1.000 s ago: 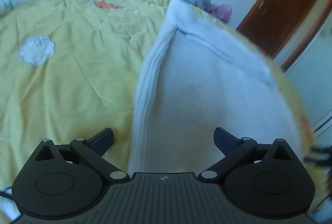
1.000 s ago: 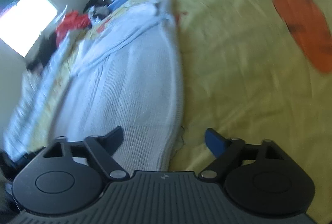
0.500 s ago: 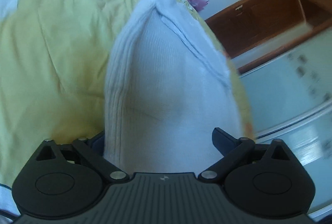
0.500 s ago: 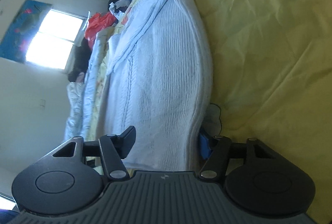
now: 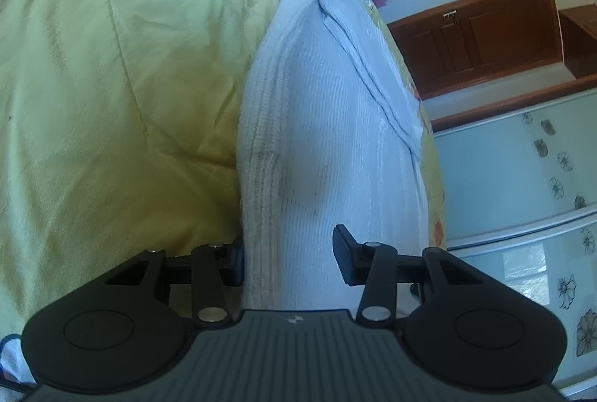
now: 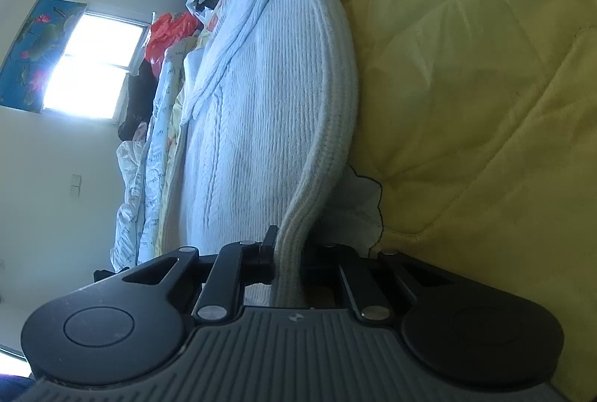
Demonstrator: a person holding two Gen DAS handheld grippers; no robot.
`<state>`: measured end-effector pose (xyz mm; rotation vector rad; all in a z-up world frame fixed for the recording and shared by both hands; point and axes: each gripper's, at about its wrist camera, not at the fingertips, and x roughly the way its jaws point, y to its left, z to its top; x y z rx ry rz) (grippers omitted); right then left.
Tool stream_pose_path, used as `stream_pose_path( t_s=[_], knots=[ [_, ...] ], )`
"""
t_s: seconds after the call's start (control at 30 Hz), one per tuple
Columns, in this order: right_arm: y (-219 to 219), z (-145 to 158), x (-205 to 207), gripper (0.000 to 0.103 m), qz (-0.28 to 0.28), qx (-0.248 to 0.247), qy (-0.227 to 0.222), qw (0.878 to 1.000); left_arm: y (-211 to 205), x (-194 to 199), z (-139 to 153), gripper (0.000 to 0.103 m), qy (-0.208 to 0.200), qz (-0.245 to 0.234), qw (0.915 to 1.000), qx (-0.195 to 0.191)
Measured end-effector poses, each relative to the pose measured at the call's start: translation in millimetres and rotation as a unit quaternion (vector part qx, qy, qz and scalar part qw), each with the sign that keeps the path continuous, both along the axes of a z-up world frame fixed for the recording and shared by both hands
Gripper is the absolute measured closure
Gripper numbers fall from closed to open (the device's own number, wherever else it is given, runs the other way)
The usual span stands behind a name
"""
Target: Fold small clothes
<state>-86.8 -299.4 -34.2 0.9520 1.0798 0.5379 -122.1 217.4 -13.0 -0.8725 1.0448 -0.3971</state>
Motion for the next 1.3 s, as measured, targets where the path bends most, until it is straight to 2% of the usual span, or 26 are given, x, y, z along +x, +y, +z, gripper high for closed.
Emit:
stream_pose_path(
  t_s=[0.07,0.1,0.13,0.2,0.37,0.53,0.73,1.0,1.17,1.3],
  knots=[
    [-1,0,0,0.088,0.0,0.0,0.0,1.0,-6,5,4,0.062,-0.002,-0.011,0.9998,0.019],
    [-2,-1,-1,0.088,0.0,0.0,-0.001,1.0,-12,9,8,0.067,-0.002,-0.016,0.9992,0.036],
    [-2,0,-2,0.089,0.0,0.001,-0.003,1.0,-15,11,11,0.08,-0.003,-0.023,0.998,0.058],
    [-1,0,-1,0.091,-0.001,0.009,-0.008,1.0,-22,14,15,0.091,-0.004,-0.037,0.9935,0.107],
    [3,8,-1,0.09,0.003,-0.002,-0.025,1.0,-35,20,25,0.092,-0.027,-0.057,0.9859,0.155],
    [1,31,5,0.09,0.006,0.007,-0.059,0.998,-34,26,49,0.092,-0.065,-0.059,0.9861,0.141],
    [-10,71,30,0.09,-0.006,0.028,-0.125,0.992,-26,54,88,0.092,-0.121,-0.044,0.9831,0.131],
    [-20,100,98,0.09,-0.021,0.035,-0.186,0.982,-22,111,116,0.092,-0.163,-0.036,0.9759,0.14],
    [-19,109,150,0.09,-0.033,0.041,-0.207,0.977,-30,157,127,0.092,-0.178,-0.036,0.9713,0.153],
    [-23,110,188,0.09,-0.045,0.047,-0.216,0.974,-30,201,137,0.092,-0.185,-0.021,0.9714,0.147]
  ],
)
